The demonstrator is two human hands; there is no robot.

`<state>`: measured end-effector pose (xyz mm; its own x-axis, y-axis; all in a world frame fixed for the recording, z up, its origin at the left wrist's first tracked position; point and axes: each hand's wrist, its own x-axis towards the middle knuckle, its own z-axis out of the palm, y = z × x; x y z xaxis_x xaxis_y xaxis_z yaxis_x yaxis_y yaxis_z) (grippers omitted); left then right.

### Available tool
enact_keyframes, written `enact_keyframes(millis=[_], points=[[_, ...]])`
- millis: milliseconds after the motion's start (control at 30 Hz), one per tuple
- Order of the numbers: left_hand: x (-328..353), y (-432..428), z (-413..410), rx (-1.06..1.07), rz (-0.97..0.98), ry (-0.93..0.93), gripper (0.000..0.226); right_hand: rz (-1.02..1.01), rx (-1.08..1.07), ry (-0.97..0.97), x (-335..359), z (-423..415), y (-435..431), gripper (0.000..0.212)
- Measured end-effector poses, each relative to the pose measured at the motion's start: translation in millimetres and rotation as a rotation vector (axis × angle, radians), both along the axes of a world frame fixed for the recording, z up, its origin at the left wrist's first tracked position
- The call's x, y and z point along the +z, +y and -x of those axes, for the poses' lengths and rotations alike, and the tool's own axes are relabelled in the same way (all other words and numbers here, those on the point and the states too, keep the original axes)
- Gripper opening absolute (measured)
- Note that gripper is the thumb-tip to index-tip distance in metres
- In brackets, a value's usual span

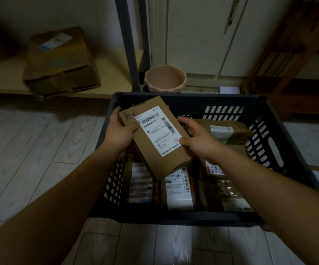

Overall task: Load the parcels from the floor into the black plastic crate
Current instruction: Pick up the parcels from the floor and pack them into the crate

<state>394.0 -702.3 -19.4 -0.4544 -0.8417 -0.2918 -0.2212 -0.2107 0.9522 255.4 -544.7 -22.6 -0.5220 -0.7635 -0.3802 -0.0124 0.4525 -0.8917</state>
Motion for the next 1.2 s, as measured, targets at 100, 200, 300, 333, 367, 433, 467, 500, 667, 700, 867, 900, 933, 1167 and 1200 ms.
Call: enact_keyframes(millis=[100, 200, 300, 333, 367, 433, 467, 500, 667, 700, 867, 900, 933, 1167, 1200], points=[[10.6, 5.2, 6.5, 0.128, -0.141, 0.086, 0.063, 0.015, -0.276, 0.197, -1.3, -3.4, -1.0, 0.069], [16.9, 13.8, 13.7, 0.231, -0.192, 0.129, 0.055, -0.042, -0.262, 0.349, -1.0, -6.1, -1.6, 0.087], [16.5, 14.1, 14.0, 0.303, -0.207, 0.117, 0.043, -0.067, -0.037, 0.417, 4.8, -9.9, 1.9, 0.098], [17.2, 12.9, 11.2, 0.286, -0.165, 0.073, 0.042, -0.104, 0.055, 0.463, 5.2, -10.2, 4.3, 0.102], [16.3, 10.3, 6.8, 0.230, -0.072, -0.016, 0.043, -0.144, 0.125, 0.519, 3.8, -9.2, 6.4, 0.104], [13.3, 6.3, -2.9, 0.007, 0.218, -0.258, 0.050, -0.202, 0.172, 0.609, -1.8, -4.9, 9.9, 0.096], [10.5, 4.5, -7.0, -0.120, 0.359, -0.382, 0.054, -0.213, 0.174, 0.636, -4.6, -3.2, 11.0, 0.088], [6.7, 3.6, -10.3, -0.239, 0.462, -0.497, 0.058, -0.217, 0.182, 0.658, -7.7, -2.1, 11.3, 0.080], [-15.1, 7.5, -18.4, -0.581, 0.532, -0.864, 0.084, -0.239, 0.322, 0.858, -25.8, -6.2, 5.0, 0.061], [-21.9, 7.5, -18.0, -0.610, 0.552, -0.896, 0.082, -0.252, 0.357, 0.889, -31.0, -7.4, 2.3, 0.059], [-55.9, -6.9, -3.9, -0.740, 0.510, -1.122, 0.078, -0.370, 0.503, 0.908, -57.3, -7.1, -11.9, 0.059], [-61.7, -11.1, -1.0, -0.763, 0.516, -1.157, 0.079, -0.387, 0.513, 0.909, -62.4, -5.7, -14.1, 0.059], [-67.7, -13.9, 2.1, -0.788, 0.531, -1.179, 0.079, -0.399, 0.522, 0.909, -67.2, -4.4, -15.7, 0.058], [-101.3, -19.2, 10.5, -0.840, 0.771, -1.226, 0.088, -0.497, 0.600, 1.106, -82.2, -2.3, -18.3, 0.062], [-102.6, -20.7, 11.8, -0.851, 0.824, -1.224, 0.087, -0.500, 0.616, 1.195, -81.3, -1.1, -21.8, 0.062]])
